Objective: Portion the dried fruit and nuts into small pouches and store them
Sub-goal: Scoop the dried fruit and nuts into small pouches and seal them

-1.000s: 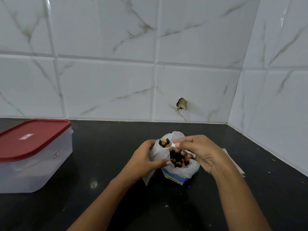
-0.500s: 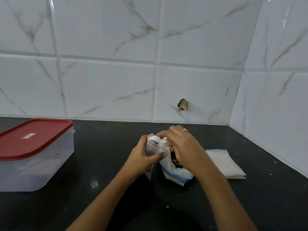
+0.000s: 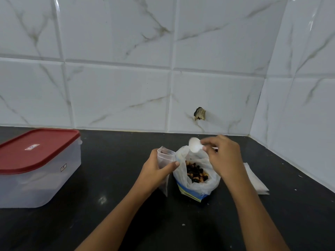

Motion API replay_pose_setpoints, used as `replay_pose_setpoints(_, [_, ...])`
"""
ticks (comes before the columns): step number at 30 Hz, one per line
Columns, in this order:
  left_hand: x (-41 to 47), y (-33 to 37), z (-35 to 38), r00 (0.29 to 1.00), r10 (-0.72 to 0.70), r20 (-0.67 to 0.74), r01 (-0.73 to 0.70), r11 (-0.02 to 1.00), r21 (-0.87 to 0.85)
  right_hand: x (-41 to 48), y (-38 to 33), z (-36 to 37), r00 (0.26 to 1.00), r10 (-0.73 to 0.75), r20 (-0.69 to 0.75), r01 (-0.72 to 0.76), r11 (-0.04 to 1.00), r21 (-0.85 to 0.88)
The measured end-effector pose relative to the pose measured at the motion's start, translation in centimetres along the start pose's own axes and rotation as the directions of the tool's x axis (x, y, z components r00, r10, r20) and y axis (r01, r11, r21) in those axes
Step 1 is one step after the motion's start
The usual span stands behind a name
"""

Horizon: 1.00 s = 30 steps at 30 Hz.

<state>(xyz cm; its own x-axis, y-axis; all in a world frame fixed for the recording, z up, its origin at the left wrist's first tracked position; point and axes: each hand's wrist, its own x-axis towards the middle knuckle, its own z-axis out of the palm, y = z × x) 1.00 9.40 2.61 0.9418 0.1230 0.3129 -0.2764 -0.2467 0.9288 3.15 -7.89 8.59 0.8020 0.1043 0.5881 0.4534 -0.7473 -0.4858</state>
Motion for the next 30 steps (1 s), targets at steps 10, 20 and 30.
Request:
replay_pose_setpoints(10, [-1.1, 0.0, 1.4, 0.992, -0.08, 0.1, 0.089, 0.993, -0.083, -0.3, 0.7, 2.7, 0.929, 0.201, 0.31, -0.006, 0.847, -0.532])
replay_pose_setpoints(20, [-1.0, -0.8, 1.8, 0.991, -0.084, 0.107, 0.095, 0.99, -0.1, -0.3, 0.2, 3.5, 0.901, 0.219, 0.376, -0.026, 0.89, -0.456])
replay_pose_setpoints(30, [-0.7, -1.2, 2.1, 0.984, -0.054, 0.168, 0.074, 0.99, -0.117, -0.7, 1.6, 3.6, 0.897, 0.38, 0.226, -0.338, 0.919, -0.206])
